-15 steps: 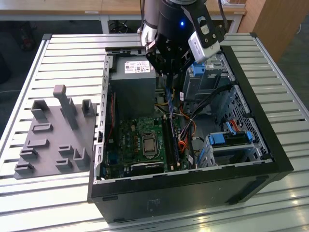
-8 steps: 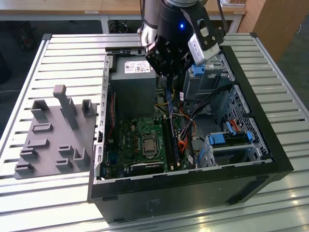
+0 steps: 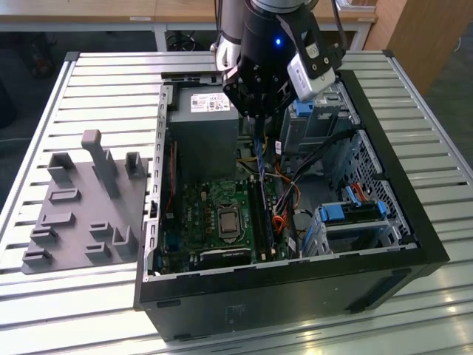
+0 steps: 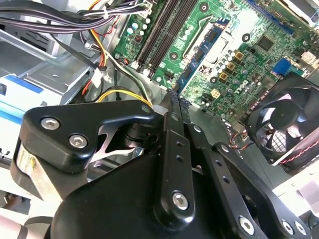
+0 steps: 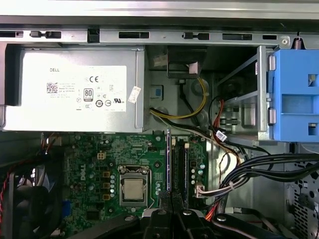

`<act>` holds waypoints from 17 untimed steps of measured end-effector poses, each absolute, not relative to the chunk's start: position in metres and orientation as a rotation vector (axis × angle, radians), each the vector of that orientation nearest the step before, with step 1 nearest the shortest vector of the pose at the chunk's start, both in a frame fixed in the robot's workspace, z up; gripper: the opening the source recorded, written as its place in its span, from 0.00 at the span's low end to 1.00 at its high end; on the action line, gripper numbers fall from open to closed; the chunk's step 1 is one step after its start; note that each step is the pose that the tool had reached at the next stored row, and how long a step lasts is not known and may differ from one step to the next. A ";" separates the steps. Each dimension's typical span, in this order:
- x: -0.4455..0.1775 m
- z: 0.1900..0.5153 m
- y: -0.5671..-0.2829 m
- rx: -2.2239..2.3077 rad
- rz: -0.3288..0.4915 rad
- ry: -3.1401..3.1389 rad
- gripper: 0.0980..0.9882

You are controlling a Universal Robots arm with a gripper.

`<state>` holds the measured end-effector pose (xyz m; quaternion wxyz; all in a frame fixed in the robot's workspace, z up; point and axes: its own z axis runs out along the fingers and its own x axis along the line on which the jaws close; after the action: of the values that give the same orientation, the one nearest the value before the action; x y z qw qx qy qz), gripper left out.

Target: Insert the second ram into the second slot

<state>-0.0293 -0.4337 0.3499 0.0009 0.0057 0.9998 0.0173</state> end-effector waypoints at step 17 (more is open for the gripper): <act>-0.029 0.337 -0.437 0.018 0.054 3.139 0.02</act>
<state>-0.0293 -0.4367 0.3371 0.0008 0.0056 0.9998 0.0172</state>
